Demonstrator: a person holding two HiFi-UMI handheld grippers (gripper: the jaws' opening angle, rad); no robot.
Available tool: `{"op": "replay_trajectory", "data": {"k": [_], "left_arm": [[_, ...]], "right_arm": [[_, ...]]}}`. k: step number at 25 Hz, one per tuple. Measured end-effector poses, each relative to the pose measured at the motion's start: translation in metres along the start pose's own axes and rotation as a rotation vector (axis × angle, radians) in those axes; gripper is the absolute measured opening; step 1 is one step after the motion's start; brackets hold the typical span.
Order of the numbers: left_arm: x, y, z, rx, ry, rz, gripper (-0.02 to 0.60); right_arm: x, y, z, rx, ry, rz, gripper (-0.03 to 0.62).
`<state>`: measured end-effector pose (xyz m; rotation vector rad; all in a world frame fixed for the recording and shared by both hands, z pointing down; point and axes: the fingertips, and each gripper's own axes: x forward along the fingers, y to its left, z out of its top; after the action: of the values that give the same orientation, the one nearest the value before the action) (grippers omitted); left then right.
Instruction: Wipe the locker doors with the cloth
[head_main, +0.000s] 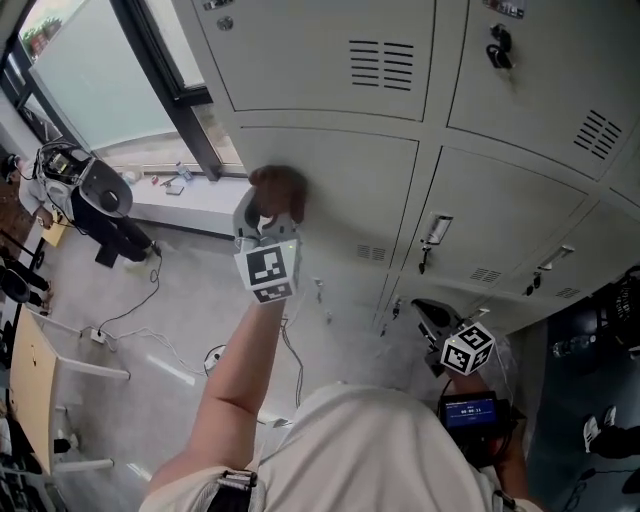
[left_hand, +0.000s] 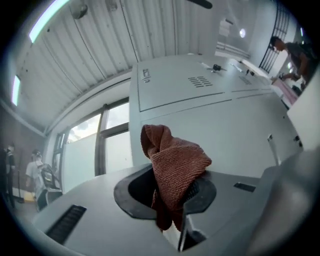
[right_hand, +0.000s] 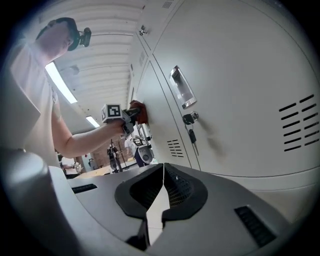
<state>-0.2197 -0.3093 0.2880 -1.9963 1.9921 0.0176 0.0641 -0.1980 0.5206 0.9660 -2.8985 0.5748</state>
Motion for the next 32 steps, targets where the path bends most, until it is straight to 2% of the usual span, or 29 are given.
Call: {"op": "replay_trajectory", "data": {"k": [2, 5, 7, 9, 13, 15, 17, 18, 22, 26, 28, 32], "left_arm": [[0.002, 0.031, -0.01, 0.033, 0.03, 0.079, 0.074], [-0.001, 0.073, -0.021, 0.016, 0.076, 0.191, 0.074], [-0.001, 0.081, -0.015, 0.01, 0.063, 0.204, 0.074], [0.002, 0.064, 0.0, 0.028, 0.027, 0.157, 0.074], [0.003, -0.004, 0.03, 0.051, -0.048, 0.056, 0.074], [-0.002, -0.04, 0.034, 0.047, -0.063, -0.024, 0.074], [-0.005, -0.071, 0.038, 0.076, -0.05, -0.098, 0.074], [-0.004, -0.084, 0.044, 0.1, -0.05, -0.12, 0.074], [0.002, -0.136, 0.09, 0.17, -0.199, -0.187, 0.074], [-0.003, -0.188, 0.112, 0.206, -0.229, -0.274, 0.074], [-0.002, -0.203, 0.124, 0.247, -0.248, -0.291, 0.074], [-0.004, -0.204, 0.152, 0.345, -0.316, -0.235, 0.074]], "right_arm": [[0.007, 0.004, 0.0, -0.003, 0.006, 0.013, 0.018], [0.014, 0.012, -0.006, 0.004, 0.013, 0.024, 0.018], [0.018, 0.016, -0.009, 0.011, 0.011, 0.024, 0.018], [0.016, 0.016, -0.01, 0.018, 0.003, 0.017, 0.018], [0.002, 0.009, -0.007, 0.025, -0.023, -0.018, 0.018], [-0.005, 0.009, -0.01, 0.032, -0.029, -0.05, 0.018], [-0.007, 0.008, -0.008, 0.019, -0.034, -0.066, 0.018], [-0.004, 0.005, 0.0, 0.001, -0.041, -0.062, 0.018], [0.006, 0.002, 0.02, -0.035, -0.054, -0.024, 0.018], [0.001, 0.005, 0.019, -0.033, -0.045, -0.017, 0.018], [0.002, 0.005, 0.019, -0.034, -0.045, -0.01, 0.018], [0.0, 0.006, 0.012, -0.03, -0.042, 0.013, 0.018]]}}
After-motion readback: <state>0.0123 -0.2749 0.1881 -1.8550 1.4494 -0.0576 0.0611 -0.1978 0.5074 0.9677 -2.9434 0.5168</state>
